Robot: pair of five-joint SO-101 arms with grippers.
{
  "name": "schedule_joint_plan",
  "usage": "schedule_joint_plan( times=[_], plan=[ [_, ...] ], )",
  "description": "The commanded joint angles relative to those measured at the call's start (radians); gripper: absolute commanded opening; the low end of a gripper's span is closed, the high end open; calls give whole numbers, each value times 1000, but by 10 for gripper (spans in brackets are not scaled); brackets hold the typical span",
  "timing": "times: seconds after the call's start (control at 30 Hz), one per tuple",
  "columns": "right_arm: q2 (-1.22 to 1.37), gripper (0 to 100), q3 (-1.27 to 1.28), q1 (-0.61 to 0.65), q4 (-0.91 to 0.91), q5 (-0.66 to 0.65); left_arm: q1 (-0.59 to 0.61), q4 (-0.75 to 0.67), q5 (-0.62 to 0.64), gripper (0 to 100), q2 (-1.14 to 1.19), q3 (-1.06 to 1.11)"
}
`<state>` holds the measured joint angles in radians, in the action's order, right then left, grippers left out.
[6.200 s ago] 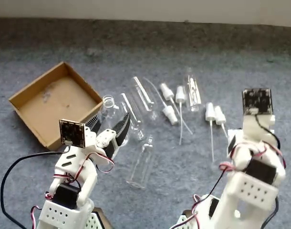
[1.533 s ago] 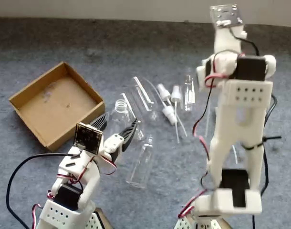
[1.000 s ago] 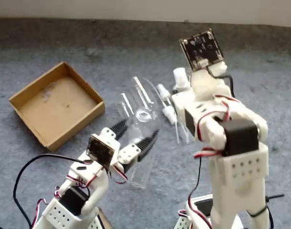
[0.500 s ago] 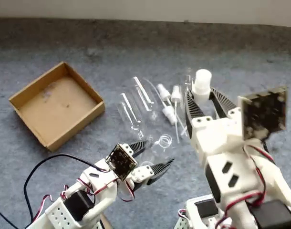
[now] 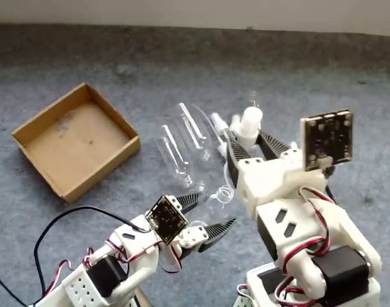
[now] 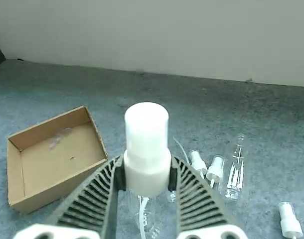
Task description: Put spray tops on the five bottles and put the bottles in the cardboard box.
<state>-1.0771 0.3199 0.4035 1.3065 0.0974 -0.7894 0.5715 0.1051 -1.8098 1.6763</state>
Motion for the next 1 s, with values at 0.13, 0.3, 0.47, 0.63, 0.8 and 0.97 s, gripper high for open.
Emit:
schedule_joint_plan(
  times=[0.13, 0.3, 0.47, 0.63, 0.8, 0.97],
  plan=[
    [-2, 10, 5, 33, -4, 3, -4, -6, -6, 88, -12, 18],
    [-2, 10, 5, 33, -2, 2, 1, -2, -6, 88, -12, 18],
    [-2, 10, 5, 31, 7, 2, 2, -8, -6, 88, -13, 18],
    [-2, 10, 16, 35, 10, 2, 4, -9, -6, 88, -15, 18],
    [-2, 10, 12, 38, 79, 8, 108, -95, -5, 88, -15, 18],
    [-2, 10, 18, 38, 94, 8, 170, -130, -2, 88, -15, 18]
  ],
)
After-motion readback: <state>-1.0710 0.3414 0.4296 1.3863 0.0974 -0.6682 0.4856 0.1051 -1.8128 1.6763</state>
